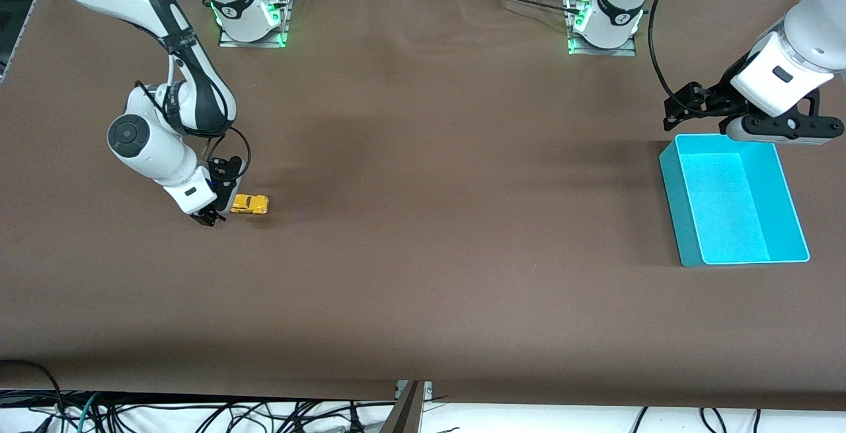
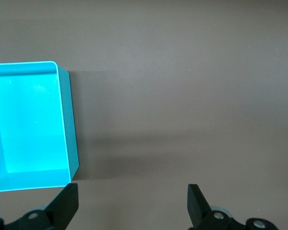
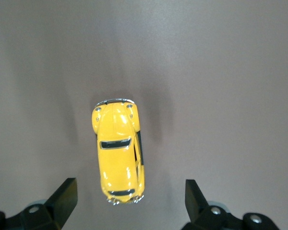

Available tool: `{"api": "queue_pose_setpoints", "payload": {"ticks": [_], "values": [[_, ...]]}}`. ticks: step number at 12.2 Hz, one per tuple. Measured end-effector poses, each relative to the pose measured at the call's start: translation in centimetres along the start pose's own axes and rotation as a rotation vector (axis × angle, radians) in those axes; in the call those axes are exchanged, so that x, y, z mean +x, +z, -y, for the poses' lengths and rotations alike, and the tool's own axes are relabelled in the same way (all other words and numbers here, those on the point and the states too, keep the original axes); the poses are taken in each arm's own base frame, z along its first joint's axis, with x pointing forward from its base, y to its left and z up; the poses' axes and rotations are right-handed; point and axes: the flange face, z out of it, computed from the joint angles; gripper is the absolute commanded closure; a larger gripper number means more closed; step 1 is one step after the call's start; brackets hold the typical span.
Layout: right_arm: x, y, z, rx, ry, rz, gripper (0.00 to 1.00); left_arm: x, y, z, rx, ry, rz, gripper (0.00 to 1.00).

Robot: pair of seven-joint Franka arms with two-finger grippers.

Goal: Wind and store yellow beetle car
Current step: 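Lower the right gripper and close it on the yellow car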

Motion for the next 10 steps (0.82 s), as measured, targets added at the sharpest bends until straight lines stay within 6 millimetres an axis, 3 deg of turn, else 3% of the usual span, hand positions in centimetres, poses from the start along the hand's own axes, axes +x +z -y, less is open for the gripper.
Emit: {"api": "queue_pose_setpoints", "payload": {"ticks": [5, 10], "values": [[1.5, 2.5, 0.7, -0.032, -0.080, -0.016, 0.01, 0.0, 0.4, -1.0, 0.001, 0.018, 0.007, 0.00], [2.3, 2.5, 0.9, -0.041, -0.144, -0.019, 0.03, 0.3, 0.5, -0.4, 0.000, 0.008, 0.007, 0.00]]}}
